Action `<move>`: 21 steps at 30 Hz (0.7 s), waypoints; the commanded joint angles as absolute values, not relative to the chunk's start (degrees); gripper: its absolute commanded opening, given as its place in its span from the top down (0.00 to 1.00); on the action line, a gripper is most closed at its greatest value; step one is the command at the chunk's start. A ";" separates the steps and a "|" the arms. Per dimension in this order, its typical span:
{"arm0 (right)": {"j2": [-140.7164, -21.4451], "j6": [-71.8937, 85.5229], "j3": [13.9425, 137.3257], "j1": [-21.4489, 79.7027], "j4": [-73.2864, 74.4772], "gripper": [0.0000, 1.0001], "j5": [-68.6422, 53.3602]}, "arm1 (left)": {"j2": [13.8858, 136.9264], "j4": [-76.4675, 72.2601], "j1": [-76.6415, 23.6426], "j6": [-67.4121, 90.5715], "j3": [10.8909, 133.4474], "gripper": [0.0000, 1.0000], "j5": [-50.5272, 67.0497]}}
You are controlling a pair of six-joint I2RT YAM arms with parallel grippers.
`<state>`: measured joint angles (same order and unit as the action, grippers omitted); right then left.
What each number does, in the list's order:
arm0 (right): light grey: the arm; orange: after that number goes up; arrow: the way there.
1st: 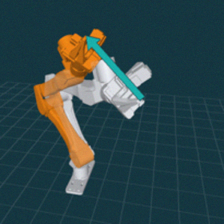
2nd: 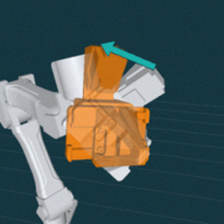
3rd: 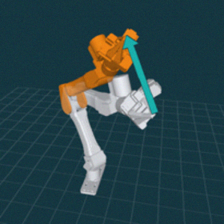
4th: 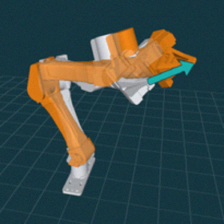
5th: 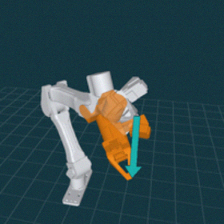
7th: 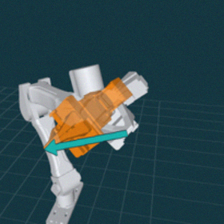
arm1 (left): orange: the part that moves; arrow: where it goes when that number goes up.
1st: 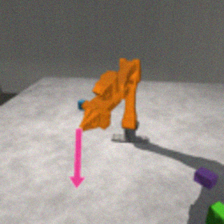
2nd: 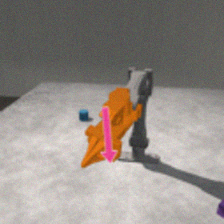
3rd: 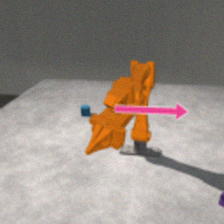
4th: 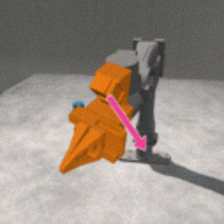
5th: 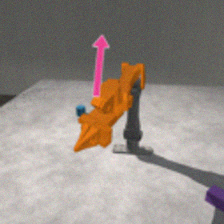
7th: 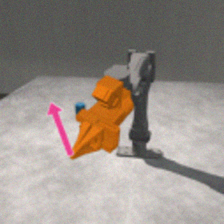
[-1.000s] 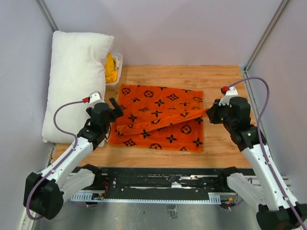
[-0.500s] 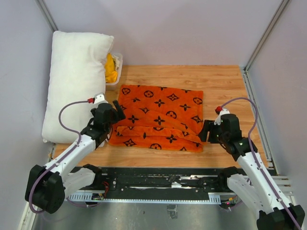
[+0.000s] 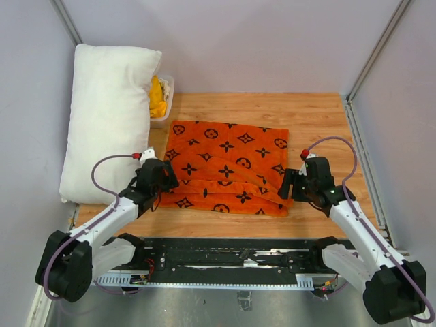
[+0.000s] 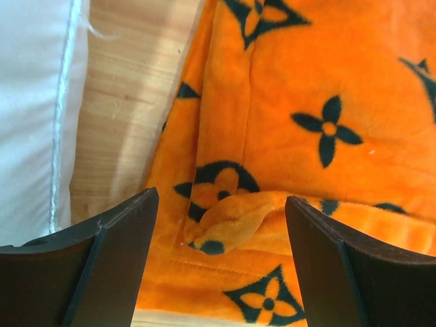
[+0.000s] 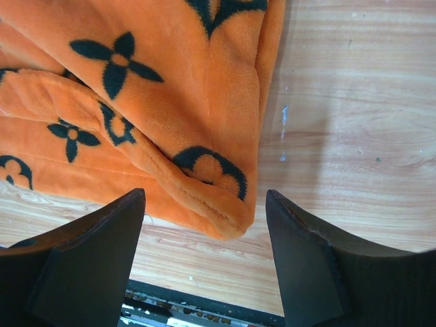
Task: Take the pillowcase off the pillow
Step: Fold the pillowcase at the center of the board.
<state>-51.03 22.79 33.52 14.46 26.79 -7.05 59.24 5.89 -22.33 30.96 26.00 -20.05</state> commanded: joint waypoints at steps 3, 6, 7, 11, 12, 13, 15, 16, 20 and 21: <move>-54.01 24.43 32.30 13.94 25.09 0.30 -7.48 | 60.14 3.10 -22.80 31.55 23.67 0.25 -16.10; -55.18 24.82 31.51 13.95 24.43 0.34 -8.19 | 60.64 1.21 -22.84 31.39 22.94 0.30 -14.37; -55.46 24.98 31.09 13.91 24.07 0.35 -8.31 | 60.69 0.59 -22.77 31.38 22.80 0.33 -13.87; -56.48 25.76 30.03 13.97 22.62 0.45 -9.32 | 60.81 -1.01 -22.76 31.42 22.64 0.51 -12.31; -56.70 25.87 29.92 13.97 22.48 0.48 -9.55 | 60.96 -1.18 -22.76 31.38 22.64 0.56 -12.31; -56.89 25.87 29.83 13.91 22.41 0.52 -9.70 | 61.11 -1.21 -22.76 31.38 22.65 0.61 -12.49; -56.90 25.93 29.71 13.94 22.19 0.74 -10.34 | 61.40 -1.42 -22.78 31.16 22.60 0.77 -12.84; -56.87 25.86 29.62 13.96 22.01 0.93 -10.75 | 61.62 -1.36 -22.77 31.00 22.71 0.87 -13.11; -56.41 25.28 30.73 13.95 22.01 0.99 -12.24 | 61.26 1.55 -22.76 30.15 24.76 1.00 -16.95; -56.09 25.28 31.38 13.90 22.45 0.99 -12.20 | 60.40 2.87 -22.79 30.19 25.69 1.00 -19.06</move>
<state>-56.90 25.52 30.15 14.46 22.70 -10.63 61.47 0.80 -22.37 30.96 22.96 -13.85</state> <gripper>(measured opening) 0.023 0.024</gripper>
